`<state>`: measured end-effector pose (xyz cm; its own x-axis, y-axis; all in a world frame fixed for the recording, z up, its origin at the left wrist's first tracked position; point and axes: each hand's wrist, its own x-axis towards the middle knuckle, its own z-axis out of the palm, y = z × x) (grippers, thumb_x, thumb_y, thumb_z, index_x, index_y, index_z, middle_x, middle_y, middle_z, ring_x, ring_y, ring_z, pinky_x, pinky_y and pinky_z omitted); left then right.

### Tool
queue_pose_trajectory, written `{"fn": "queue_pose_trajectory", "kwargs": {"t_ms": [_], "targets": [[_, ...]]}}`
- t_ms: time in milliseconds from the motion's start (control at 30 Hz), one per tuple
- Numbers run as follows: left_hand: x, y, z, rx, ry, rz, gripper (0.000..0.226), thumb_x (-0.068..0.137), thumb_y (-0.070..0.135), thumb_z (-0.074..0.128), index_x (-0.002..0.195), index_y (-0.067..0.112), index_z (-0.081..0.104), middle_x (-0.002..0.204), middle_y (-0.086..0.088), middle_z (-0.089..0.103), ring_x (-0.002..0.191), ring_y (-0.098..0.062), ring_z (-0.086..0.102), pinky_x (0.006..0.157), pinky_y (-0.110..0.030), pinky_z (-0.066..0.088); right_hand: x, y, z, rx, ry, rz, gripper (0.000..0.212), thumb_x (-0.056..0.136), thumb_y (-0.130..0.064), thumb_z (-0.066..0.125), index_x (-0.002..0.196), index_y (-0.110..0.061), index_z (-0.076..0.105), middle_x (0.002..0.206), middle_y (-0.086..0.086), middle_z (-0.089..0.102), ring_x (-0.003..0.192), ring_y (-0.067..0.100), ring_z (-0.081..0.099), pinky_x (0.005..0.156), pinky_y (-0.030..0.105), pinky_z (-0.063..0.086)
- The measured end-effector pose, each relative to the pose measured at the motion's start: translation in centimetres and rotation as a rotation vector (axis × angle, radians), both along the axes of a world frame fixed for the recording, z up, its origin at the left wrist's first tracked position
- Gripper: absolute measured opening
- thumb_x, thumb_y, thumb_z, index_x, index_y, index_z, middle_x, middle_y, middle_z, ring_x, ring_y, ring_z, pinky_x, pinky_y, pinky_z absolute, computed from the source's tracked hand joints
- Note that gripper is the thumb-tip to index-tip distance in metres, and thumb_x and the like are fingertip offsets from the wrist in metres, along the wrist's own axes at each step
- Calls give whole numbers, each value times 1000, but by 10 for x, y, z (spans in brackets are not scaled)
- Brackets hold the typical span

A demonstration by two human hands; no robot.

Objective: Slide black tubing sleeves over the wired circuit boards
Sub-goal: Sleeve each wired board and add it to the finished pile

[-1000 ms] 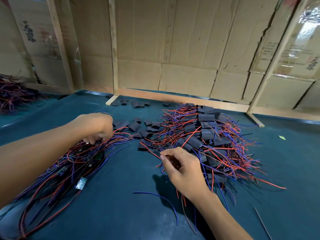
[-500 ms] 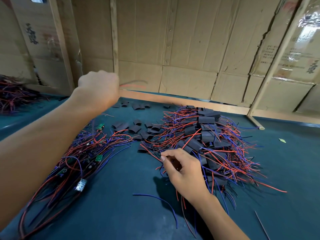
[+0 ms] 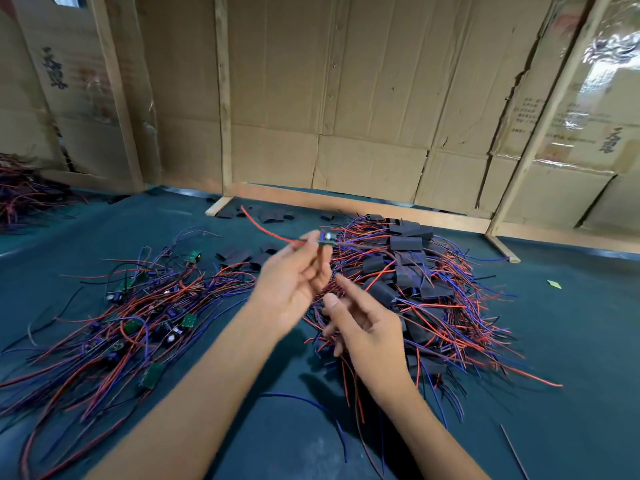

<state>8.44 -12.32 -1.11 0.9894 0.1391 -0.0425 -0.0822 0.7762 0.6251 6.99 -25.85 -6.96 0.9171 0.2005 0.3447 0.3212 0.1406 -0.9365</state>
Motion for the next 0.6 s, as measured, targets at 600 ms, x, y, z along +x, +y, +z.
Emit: {"fn": "queue_pose_trajectory", "kwargs": {"t_ms": [600], "targets": [[-17, -21, -45, -99, -29, 70, 10, 78, 11, 71, 84, 9, 78, 85, -6, 72, 71, -11, 69, 64, -22, 57, 12, -23, 23, 537, 114, -82, 12, 87, -6, 69, 97, 1, 73, 74, 15, 65, 62, 22, 61, 52, 29, 48]]}}
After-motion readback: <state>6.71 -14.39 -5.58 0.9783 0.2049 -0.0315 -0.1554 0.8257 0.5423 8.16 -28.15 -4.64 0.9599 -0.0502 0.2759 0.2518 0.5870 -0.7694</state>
